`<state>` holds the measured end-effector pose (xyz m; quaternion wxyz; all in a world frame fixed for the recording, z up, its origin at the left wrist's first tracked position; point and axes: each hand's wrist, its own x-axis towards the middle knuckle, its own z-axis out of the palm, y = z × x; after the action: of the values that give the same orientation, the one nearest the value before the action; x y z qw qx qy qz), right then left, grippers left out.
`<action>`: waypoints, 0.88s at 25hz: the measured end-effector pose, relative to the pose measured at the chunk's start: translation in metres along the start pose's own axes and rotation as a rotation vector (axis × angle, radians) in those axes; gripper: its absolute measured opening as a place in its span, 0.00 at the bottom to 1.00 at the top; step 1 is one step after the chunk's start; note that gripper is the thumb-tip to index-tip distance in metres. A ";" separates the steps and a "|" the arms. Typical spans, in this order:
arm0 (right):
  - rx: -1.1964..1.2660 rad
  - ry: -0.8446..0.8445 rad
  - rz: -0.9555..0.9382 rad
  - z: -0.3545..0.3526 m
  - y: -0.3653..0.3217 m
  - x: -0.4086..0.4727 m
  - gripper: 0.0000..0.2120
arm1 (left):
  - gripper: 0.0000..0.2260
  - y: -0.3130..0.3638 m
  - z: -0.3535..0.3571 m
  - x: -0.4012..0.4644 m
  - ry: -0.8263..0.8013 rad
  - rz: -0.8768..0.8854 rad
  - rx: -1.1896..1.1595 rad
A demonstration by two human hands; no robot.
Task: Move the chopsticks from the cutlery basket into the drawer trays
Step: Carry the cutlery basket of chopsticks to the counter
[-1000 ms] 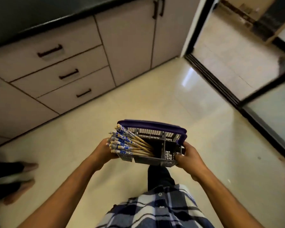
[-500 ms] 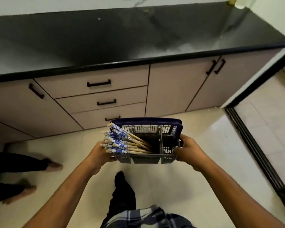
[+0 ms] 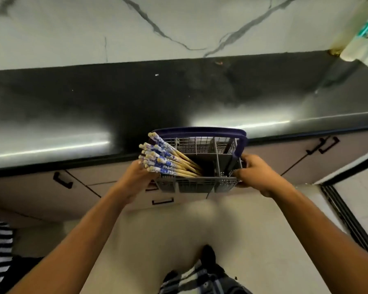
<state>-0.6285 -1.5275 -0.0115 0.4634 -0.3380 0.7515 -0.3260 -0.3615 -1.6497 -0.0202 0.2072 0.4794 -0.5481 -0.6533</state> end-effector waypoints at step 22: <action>-0.056 -0.080 -0.008 -0.075 -0.150 0.326 0.19 | 0.10 0.134 -0.039 0.289 0.149 -0.155 0.066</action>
<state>-0.7779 -1.8623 -0.0197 0.4823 -0.3665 0.7398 -0.2928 -0.4933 -1.9418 -0.0110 0.1802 0.5743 -0.5135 -0.6116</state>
